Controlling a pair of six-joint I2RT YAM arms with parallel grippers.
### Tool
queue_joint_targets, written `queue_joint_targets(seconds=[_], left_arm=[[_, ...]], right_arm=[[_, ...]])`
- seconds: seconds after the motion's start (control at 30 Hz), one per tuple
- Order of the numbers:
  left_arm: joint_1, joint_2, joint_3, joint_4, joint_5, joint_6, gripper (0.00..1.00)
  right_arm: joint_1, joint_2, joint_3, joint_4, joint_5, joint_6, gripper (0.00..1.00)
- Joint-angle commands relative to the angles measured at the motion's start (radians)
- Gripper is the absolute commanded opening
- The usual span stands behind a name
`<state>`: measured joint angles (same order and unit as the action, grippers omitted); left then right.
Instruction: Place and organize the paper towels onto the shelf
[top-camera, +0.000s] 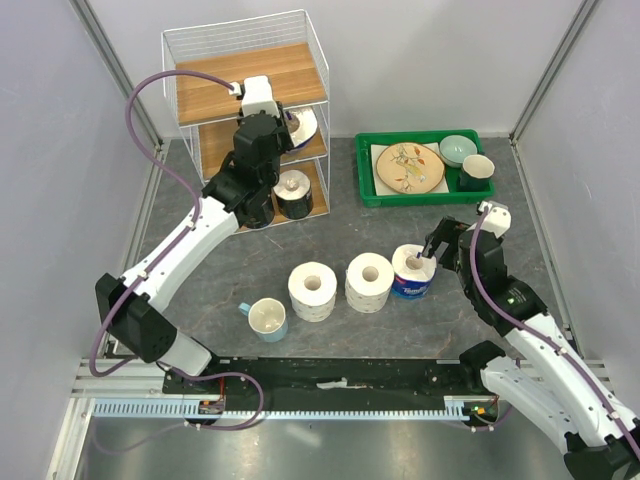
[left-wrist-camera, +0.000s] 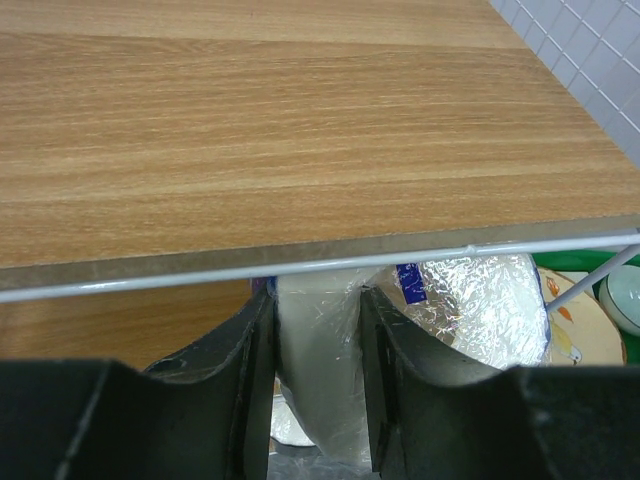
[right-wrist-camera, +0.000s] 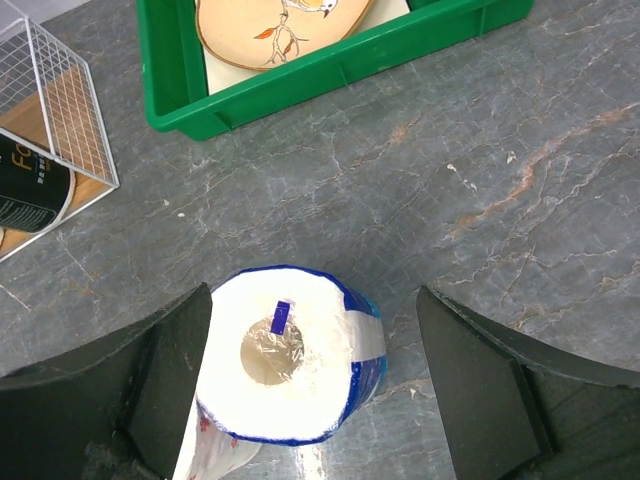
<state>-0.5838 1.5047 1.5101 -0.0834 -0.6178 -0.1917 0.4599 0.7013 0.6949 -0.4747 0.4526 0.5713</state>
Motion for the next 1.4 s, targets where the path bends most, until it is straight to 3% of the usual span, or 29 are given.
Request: queue_joint_targets(seconds=[0.0, 0.17, 0.4, 0.83, 1.07, 1.37], left_arm=[[0.007, 0.023, 0.07, 0.057, 0.012, 0.04, 0.41], [0.009, 0.025, 0.068, 0.033, 0.0, 0.046, 0.42], [0.009, 0.028, 0.068, 0.004, -0.023, 0.041, 0.54], [0.024, 0.006, 0.012, -0.016, -0.066, 0.038, 0.55], [0.039, -0.026, -0.011, -0.004, -0.073, 0.044, 0.7], [0.044, -0.06, -0.024, 0.022, -0.073, 0.055, 0.73]], right_arm=[[-0.003, 0.006, -0.005, 0.047, 0.008, -0.005, 0.92], [-0.003, 0.015, -0.009, 0.062, -0.003, 0.001, 0.92], [-0.003, 0.021, -0.018, 0.074, 0.001, -0.001, 0.92], [-0.004, 0.0, -0.035, 0.074, -0.002, 0.006, 0.92], [-0.003, 0.007, -0.037, 0.076, -0.006, 0.013, 0.92], [-0.003, 0.007, -0.037, 0.076, -0.009, 0.019, 0.91]])
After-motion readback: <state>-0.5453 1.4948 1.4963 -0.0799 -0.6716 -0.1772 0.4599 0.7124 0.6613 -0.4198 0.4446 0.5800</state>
